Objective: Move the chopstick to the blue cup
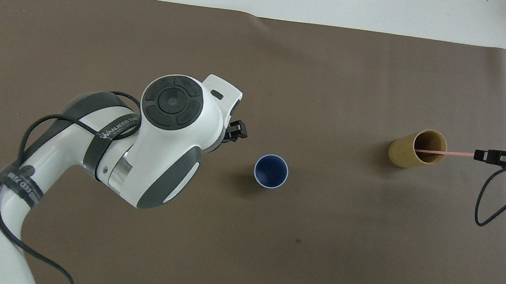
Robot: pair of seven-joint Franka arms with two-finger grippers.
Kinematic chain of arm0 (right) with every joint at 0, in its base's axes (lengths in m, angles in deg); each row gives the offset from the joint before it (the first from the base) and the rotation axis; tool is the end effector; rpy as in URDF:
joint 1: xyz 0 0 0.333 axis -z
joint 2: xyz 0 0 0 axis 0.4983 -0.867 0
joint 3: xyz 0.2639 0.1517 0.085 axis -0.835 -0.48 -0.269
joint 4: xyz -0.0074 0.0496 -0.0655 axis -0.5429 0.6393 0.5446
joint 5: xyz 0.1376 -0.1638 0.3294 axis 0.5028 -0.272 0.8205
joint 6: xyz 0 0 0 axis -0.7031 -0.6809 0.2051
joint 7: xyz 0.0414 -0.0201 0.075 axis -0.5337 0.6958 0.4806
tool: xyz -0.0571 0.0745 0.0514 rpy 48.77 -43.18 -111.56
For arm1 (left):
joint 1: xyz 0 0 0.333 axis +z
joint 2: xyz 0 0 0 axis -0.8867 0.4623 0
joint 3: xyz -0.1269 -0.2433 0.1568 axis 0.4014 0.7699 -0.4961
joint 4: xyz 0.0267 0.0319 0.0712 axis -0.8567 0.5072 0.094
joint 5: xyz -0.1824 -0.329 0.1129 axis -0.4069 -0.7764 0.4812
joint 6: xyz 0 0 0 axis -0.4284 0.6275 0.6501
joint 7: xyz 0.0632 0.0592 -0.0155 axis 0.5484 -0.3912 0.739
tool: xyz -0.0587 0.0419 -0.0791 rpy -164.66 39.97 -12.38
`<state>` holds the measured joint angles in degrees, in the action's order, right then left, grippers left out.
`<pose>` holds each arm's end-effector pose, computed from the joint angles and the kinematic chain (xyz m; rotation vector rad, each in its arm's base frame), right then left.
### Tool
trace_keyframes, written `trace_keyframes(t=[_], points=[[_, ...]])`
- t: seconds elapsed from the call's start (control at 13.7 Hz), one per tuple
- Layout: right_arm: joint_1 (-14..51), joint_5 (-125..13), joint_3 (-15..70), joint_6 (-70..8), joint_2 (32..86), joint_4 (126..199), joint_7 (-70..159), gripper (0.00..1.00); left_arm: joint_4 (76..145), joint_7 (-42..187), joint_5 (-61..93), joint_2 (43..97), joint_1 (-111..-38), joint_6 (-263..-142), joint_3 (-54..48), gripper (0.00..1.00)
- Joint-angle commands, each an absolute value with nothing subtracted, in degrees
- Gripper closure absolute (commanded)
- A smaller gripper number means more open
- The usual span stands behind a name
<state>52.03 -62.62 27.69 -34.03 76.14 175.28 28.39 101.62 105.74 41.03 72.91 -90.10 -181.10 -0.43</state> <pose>0.5429 -0.1289 0.4760 -2.8116 0.0668 -0.3195 0.5273 -0.3438 0.4468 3.0457 0.4146 0.0427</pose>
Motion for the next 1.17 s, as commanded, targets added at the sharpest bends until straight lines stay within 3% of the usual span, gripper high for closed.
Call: trace_keyframes(t=[0.0, 0.51, 1.09], points=[[52.74, -61.62, 27.4, -34.13, 75.8, 175.09, 28.68, 1.0, 102.75, 100.83, 41.98, 68.63, -84.72, -177.27, 0.11, 0.0], [50.55, -66.26, 26.35, -26.58, 78.17, 167.72, 38.07, 1.0, 103.02, 76.76, 41.45, 63.07, -68.9, -167.33, 0.2, 0.0], [36.41, -91.31, 25.47, -14.26, 78.44, 157.52, 58.9, 1.0, 100.05, 58.27, 41.36, 59.74, -59.56, -160.57, -0.24, 0.0]])
